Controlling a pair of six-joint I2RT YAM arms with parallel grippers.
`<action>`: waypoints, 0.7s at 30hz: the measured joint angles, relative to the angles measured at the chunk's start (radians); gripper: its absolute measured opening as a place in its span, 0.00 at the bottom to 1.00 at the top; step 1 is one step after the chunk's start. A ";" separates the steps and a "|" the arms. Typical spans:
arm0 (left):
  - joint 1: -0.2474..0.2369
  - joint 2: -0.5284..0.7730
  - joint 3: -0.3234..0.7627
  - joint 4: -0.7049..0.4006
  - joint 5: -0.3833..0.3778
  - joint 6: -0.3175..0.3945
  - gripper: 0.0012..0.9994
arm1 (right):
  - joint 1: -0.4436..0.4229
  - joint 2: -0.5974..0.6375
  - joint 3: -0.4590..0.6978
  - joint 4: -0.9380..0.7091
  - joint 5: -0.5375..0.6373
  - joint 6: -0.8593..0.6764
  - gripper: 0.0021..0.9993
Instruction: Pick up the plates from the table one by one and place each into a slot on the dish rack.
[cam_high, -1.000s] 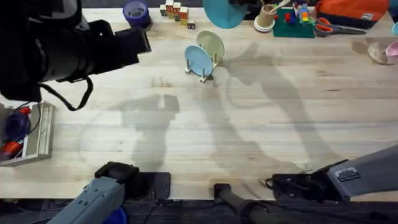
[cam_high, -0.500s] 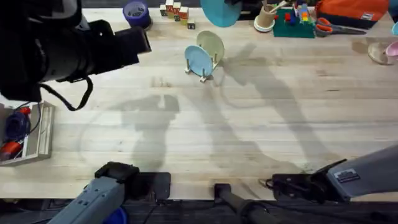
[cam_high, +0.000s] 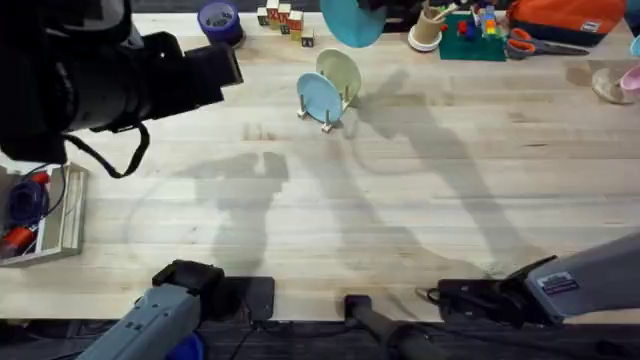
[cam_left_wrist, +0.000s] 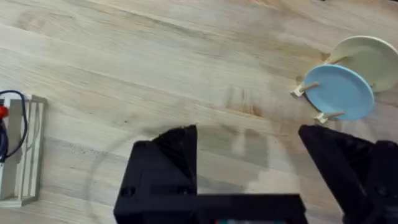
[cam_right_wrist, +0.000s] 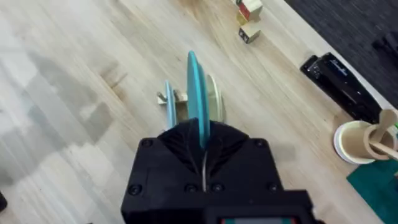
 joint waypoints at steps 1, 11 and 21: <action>0.000 0.000 0.000 0.000 0.000 0.000 0.99 | 0.004 0.000 0.000 0.000 0.000 0.000 0.03; 0.000 0.000 0.000 0.000 0.000 0.000 0.99 | 0.012 0.043 0.000 -0.001 0.000 0.000 0.03; 0.000 0.000 0.000 0.000 0.000 0.000 0.99 | 0.012 0.113 0.000 -0.002 0.000 0.000 0.03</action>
